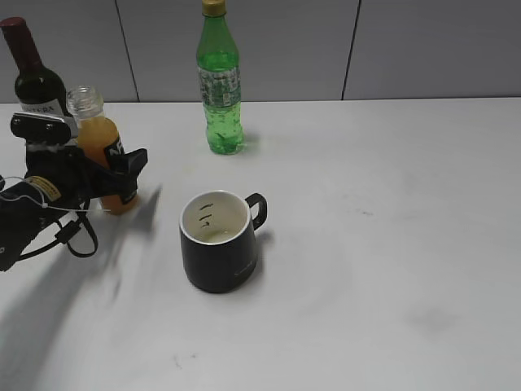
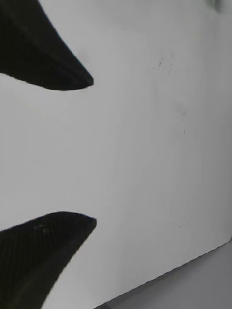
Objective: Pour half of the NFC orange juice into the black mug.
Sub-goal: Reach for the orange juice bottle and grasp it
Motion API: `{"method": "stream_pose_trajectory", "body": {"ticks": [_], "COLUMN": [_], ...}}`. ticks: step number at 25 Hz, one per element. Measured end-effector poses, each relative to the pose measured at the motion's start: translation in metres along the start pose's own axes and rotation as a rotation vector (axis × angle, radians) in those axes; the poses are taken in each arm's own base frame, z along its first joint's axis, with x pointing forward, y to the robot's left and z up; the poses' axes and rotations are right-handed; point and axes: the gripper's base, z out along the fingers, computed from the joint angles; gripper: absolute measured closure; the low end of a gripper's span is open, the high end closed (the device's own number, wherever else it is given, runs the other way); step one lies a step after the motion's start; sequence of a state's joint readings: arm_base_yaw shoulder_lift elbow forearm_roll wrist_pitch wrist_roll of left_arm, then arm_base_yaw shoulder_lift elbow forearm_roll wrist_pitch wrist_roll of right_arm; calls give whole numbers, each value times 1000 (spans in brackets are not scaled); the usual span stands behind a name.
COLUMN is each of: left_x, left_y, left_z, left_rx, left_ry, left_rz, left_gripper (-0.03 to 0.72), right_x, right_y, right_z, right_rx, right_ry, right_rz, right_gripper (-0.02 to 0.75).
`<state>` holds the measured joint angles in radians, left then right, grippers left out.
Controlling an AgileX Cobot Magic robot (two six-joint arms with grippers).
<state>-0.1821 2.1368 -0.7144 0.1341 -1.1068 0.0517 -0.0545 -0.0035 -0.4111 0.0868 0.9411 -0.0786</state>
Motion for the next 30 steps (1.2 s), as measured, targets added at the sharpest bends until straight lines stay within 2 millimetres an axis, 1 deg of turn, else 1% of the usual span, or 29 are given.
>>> {"method": "stream_pose_trajectory", "body": {"ticks": [7,11,14,16,17,30], "left_x": [9,6,6,6,7,6], "left_y": [-2,-2,-2,-3,-3,-3], "left_z": [4,4,5,5,5,5], "left_rx": [18,19,21,24,25,28], "left_ry": [11,-21,-29,-35,-37,-46], "left_rz": [5,5,6,8,9,45], "left_gripper": [57,69,141,206,218,218], "right_x": [0,0,0,0,0,0], "right_y": [0,0,0,0,0,0], "right_z": [0,0,0,0,0,0], "right_rx": [0,0,0,0,0,0], "right_ry": [0,0,0,0,-1,-1], "right_rz": [0,0,0,0,0,0], "right_gripper": [143,143,143,143,143,143]}}
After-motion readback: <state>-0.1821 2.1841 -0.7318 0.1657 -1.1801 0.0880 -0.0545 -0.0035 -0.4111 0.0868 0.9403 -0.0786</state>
